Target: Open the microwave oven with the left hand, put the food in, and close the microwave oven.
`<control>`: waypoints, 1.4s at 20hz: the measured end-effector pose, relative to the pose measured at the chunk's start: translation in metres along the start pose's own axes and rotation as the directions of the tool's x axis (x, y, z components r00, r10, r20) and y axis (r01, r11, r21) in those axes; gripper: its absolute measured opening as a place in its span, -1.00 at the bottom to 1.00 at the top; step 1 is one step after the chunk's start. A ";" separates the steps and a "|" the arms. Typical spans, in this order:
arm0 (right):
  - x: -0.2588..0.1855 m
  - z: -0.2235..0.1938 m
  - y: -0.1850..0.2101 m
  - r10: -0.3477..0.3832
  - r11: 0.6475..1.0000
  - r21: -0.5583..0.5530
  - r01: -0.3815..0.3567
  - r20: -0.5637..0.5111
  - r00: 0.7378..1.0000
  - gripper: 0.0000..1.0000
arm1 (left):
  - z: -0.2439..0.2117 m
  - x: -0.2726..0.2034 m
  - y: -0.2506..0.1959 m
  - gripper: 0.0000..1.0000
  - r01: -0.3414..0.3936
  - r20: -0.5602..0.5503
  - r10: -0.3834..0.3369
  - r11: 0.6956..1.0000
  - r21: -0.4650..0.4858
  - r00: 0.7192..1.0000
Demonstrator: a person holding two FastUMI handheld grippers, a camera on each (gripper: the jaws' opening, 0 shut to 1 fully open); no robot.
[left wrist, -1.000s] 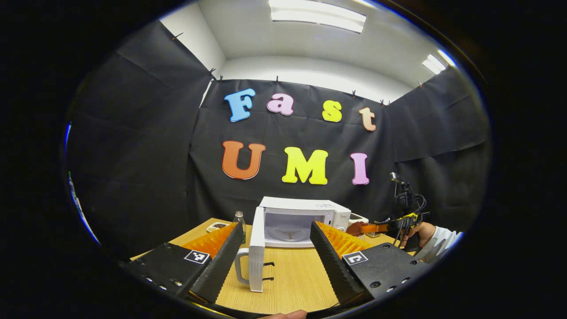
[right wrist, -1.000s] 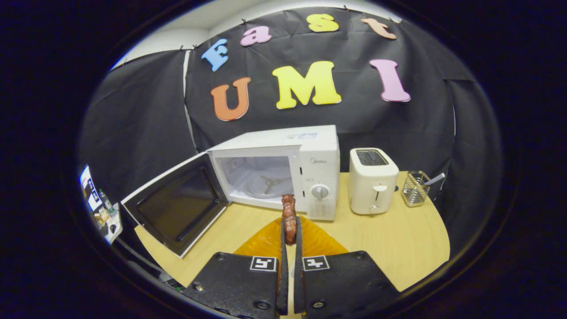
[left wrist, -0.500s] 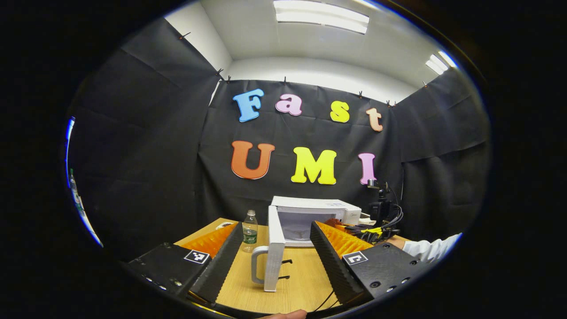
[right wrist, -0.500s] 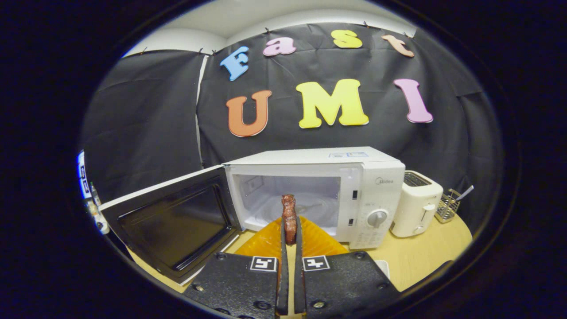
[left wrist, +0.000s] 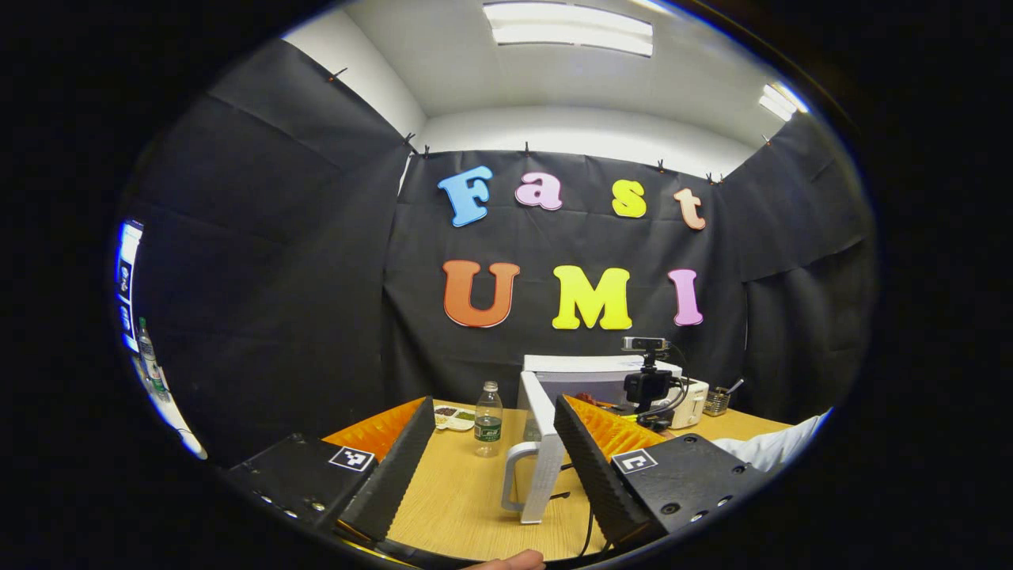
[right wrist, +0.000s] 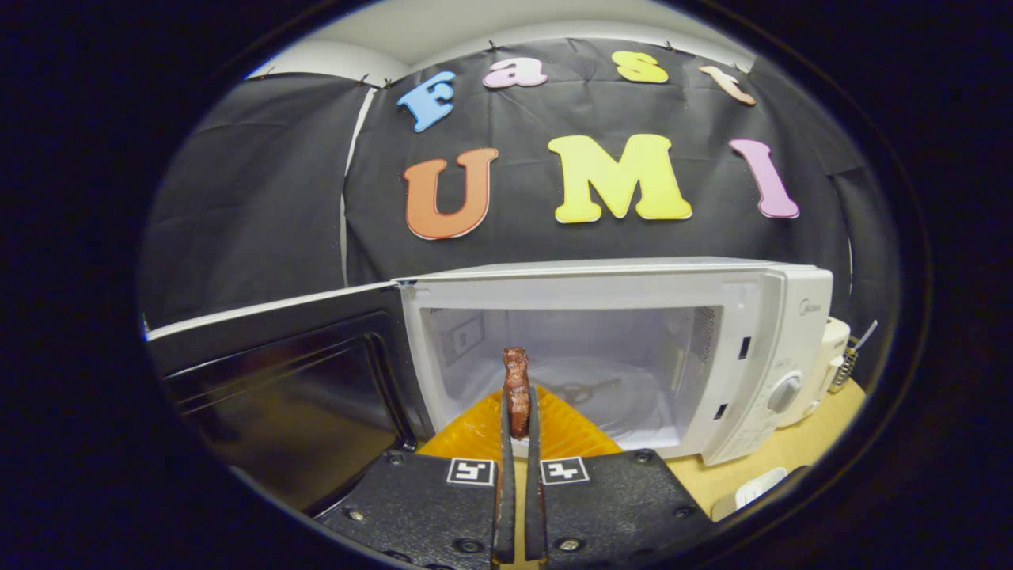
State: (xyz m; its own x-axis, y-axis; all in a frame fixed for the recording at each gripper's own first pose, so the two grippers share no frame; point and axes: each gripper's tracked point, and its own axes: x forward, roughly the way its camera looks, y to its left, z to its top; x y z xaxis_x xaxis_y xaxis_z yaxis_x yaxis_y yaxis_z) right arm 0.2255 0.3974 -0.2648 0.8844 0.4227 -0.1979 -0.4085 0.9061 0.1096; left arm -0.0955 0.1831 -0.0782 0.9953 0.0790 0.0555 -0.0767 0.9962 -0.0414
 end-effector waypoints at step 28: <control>0.058 -0.012 -0.066 -0.070 0.925 0.371 0.085 -0.055 0.996 0.99 | -0.036 0.015 -0.016 0.86 0.064 -0.046 -0.067 0.996 -0.055 0.997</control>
State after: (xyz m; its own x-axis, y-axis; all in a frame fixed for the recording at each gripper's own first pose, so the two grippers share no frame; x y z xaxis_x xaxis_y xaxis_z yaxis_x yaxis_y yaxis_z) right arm 0.3006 0.3625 -0.2948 0.8969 0.3588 -0.2585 -0.2187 0.8679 0.4459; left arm -0.0770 0.1667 -0.1129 0.9999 0.0105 0.0124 -0.0093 0.9957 -0.0924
